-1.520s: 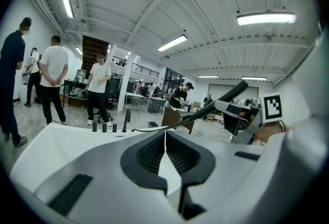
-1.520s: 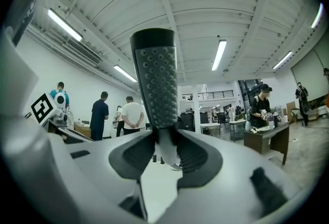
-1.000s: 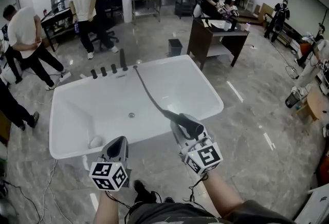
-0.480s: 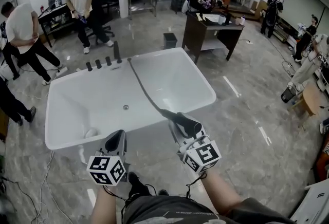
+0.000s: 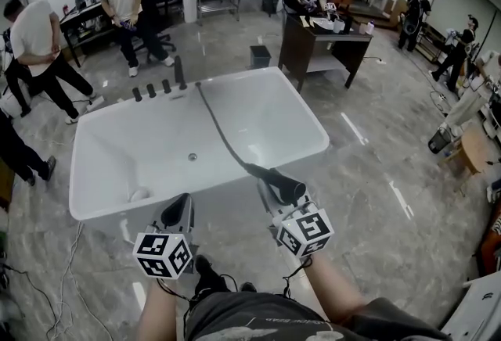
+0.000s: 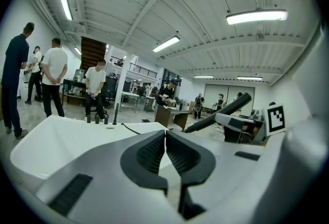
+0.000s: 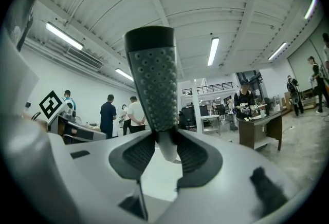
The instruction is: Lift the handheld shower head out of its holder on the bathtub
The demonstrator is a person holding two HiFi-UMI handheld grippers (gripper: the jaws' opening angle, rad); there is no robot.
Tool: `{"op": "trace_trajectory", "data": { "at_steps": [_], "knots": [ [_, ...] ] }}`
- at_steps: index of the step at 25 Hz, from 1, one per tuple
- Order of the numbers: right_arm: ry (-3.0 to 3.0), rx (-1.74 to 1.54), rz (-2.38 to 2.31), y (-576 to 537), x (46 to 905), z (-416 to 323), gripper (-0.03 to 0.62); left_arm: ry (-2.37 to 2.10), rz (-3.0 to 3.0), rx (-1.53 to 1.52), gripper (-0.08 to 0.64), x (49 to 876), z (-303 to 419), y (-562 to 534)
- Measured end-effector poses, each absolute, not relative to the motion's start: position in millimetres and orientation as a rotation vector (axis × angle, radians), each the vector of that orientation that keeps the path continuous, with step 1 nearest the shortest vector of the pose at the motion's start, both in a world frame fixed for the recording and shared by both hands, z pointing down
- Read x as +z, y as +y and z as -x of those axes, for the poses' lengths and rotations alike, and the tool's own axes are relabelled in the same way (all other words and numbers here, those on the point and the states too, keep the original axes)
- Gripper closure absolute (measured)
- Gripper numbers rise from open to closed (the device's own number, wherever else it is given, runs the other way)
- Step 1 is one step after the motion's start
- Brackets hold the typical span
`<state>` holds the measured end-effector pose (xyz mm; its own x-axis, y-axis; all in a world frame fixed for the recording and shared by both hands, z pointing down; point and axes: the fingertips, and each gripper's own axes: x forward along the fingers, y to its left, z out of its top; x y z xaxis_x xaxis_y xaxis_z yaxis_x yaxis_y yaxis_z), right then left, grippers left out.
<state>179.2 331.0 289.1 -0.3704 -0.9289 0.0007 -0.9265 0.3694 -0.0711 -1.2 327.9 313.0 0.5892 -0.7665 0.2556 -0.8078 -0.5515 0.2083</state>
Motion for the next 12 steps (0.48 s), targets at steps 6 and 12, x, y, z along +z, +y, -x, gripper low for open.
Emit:
{"op": "trace_trajectory", "data": {
  "at_steps": [6,12],
  "knots": [
    [2.573,-0.125,1.741,333,299,-172,0.453,-1.292,-2.516,0.197,0.543,317,10,333],
    [2.579,-0.136,1.745,336,300,-170,0.453,-1.3,-2.51,0.197,0.543,315,14,340]
  ]
}}
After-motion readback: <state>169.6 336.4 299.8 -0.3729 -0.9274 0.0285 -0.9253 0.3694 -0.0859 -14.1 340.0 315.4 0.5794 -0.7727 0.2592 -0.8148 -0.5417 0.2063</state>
